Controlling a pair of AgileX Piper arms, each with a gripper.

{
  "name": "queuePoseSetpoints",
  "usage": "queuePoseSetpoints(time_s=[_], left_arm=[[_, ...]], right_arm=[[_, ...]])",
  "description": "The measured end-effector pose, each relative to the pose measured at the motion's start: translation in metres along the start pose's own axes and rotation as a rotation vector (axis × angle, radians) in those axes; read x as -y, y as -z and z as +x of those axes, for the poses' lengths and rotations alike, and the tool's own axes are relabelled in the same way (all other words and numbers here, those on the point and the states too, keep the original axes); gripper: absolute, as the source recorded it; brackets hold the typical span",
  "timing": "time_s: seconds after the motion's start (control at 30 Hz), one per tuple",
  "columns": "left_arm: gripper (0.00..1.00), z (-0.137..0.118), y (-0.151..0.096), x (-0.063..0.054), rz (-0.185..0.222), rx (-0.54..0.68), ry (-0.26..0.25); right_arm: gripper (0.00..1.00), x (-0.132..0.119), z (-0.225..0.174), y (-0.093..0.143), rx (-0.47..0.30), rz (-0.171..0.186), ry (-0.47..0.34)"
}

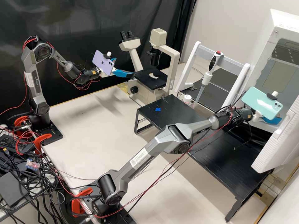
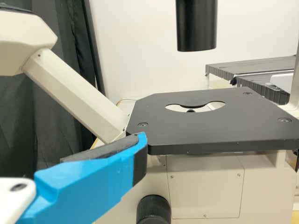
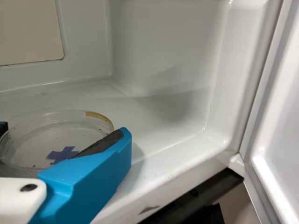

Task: Move the petri dish to the incubator

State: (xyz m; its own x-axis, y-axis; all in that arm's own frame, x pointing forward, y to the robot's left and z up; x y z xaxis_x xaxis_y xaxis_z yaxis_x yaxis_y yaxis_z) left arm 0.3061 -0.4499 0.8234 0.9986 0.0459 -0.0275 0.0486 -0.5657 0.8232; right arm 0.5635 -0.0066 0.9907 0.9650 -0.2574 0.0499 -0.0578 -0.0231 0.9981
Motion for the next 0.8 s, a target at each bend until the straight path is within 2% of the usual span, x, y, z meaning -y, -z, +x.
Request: queuePoseSetpoints(time_s=[0.03, 0.07, 0.37, 0.5, 0.73, 0.8], left_arm=[[1.0, 0.0, 0.0, 0.0, 0.0, 0.0, 0.0], [1.0, 0.0, 0.0, 0.0, 0.0, 0.0, 0.0], [1.0, 0.0, 0.0, 0.0, 0.0, 0.0, 0.0], [1.0, 0.0, 0.0, 0.0, 0.0, 0.0, 0.0], [1.0, 0.0, 0.0, 0.0, 0.0, 0.0, 0.0], [1.0, 0.0, 0.0, 0.0, 0.0, 0.0, 0.0]], right_arm=[[0.0, 0.001, 0.001, -0.001, 0.0, -0.004, 0.002], [1.0, 0.001, 0.001, -0.001, -0.001, -0.002, 0.003], [1.0, 0.004, 0.002, -0.004, 0.008, -0.012, 0.01], [1.0, 0.011, 0.004, -0.008, 0.016, -0.032, 0.014], [1.0, 0.022, 0.005, -0.019, 0.021, -0.029, 0.0], [1.0, 0.021, 0.002, -0.019, 0.024, -0.038, 0.001]])
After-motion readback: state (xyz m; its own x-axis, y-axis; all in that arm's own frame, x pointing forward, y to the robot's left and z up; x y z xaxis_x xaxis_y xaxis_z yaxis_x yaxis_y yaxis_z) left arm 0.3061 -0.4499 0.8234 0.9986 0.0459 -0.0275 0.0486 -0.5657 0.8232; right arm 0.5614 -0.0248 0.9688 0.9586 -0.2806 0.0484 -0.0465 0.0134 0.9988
